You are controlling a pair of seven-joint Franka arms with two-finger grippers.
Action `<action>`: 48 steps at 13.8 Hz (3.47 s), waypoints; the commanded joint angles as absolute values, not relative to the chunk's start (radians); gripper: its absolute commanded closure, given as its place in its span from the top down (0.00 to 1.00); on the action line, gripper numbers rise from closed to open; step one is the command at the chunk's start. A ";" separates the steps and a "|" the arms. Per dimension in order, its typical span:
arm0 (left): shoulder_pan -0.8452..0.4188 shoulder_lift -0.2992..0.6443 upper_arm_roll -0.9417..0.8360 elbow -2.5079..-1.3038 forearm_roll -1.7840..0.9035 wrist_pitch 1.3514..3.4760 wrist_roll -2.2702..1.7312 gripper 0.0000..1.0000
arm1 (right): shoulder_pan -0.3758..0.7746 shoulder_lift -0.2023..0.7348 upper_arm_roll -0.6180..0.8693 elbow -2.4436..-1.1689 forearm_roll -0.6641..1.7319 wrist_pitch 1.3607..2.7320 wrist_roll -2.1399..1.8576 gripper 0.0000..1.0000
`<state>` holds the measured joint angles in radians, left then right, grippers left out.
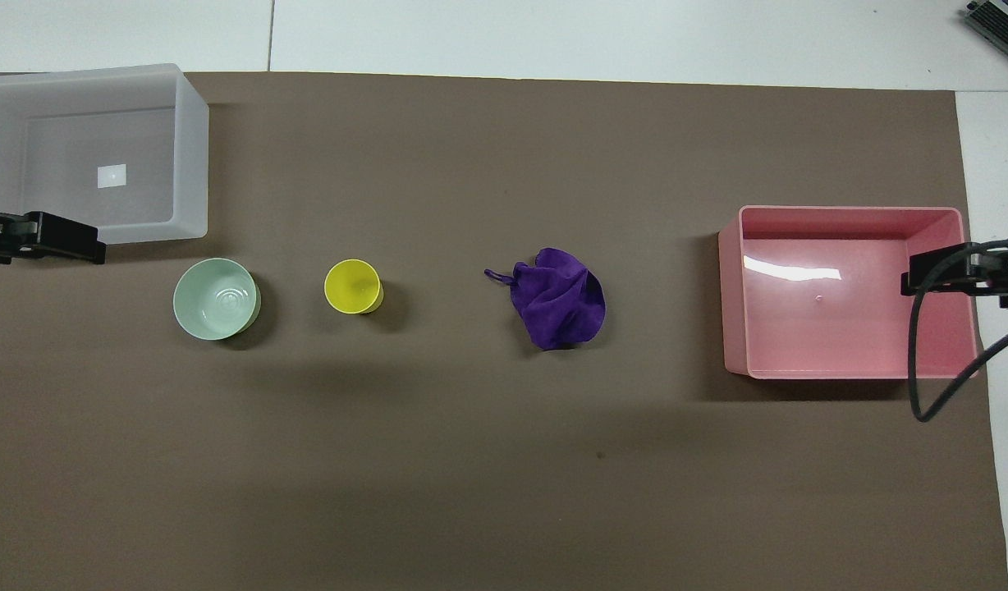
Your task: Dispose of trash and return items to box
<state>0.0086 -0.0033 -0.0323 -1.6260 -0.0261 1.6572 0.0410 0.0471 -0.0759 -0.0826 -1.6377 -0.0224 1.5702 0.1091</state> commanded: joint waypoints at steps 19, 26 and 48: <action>0.052 -0.042 -0.041 -2.156 -0.015 2.273 0.021 1.00 | 0.328 0.023 -0.077 -1.809 0.023 1.954 0.195 1.00; 0.037 0.104 -0.041 -2.233 -0.015 2.523 0.025 1.00 | 0.465 0.245 -0.077 -1.810 0.075 2.268 0.305 1.00; 0.149 0.222 -0.040 -1.693 -0.014 2.229 0.072 0.00 | 0.509 0.347 -0.072 -1.871 0.067 2.323 0.302 0.00</action>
<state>0.1339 0.1000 -0.0341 -1.8582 -0.0234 2.2585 0.0624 0.5193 0.4059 -0.0716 -1.8600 0.0543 2.3833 0.2907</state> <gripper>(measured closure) 0.974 0.952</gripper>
